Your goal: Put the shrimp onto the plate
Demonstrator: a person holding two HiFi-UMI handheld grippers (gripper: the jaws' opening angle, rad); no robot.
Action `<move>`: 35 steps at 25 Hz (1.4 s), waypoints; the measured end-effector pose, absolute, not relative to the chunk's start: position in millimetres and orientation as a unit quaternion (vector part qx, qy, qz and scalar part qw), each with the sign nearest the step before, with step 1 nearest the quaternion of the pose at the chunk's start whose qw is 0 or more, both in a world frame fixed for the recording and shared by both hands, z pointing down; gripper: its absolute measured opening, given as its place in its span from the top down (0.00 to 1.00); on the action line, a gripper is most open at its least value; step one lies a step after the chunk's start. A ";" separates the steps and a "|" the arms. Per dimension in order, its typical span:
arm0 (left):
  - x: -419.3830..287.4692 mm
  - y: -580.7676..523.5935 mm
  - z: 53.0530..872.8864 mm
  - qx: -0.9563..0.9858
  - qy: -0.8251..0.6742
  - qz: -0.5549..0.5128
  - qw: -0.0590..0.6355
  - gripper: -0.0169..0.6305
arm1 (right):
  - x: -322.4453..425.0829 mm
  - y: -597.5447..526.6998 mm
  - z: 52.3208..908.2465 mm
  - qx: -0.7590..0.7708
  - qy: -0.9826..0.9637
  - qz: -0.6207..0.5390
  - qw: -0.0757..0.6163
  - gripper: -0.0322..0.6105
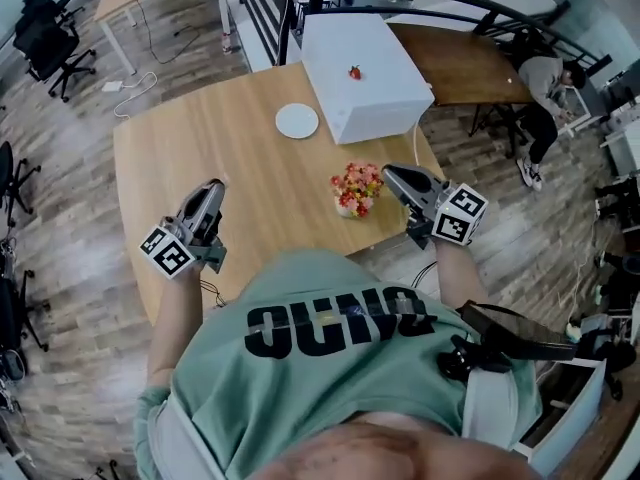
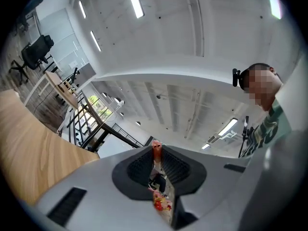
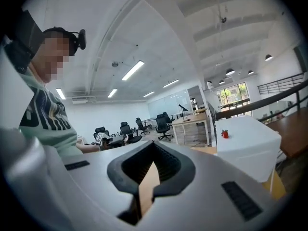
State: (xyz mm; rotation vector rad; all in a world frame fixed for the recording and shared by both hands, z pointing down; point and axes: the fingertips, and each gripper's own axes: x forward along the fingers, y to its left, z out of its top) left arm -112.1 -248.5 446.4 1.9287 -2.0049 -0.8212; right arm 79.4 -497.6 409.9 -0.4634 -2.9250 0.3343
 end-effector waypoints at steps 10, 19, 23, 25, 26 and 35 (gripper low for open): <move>-191.2 -251.0 482.0 0.618 -0.713 -0.299 0.143 0.90 | -34.0 -522.8 429.2 -0.176 -0.970 0.122 0.114 0.94; -221.7 -270.4 497.9 0.500 -0.810 -0.272 0.144 0.90 | -86.6 -575.5 474.4 -0.294 -0.942 0.106 0.122 0.94; -233.9 -282.6 487.8 0.498 -0.819 -0.244 0.146 0.90 | -99.7 -579.2 480.5 -0.313 -0.938 0.106 0.109 0.94; -241.1 -295.4 486.2 0.512 -0.815 -0.227 0.151 0.90 | -100.1 -576.6 485.4 -0.313 -0.937 0.111 0.104 0.94; -245.0 -303.6 486.8 0.519 -0.811 -0.220 0.155 0.90 | -99.2 -575.9 488.7 -0.312 -0.938 0.113 0.103 0.94; -279.4 -394.9 496.5 0.589 -0.767 -0.189 0.170 0.90 | -94.4 -582.7 519.1 -0.290 -0.944 0.102 0.118 0.94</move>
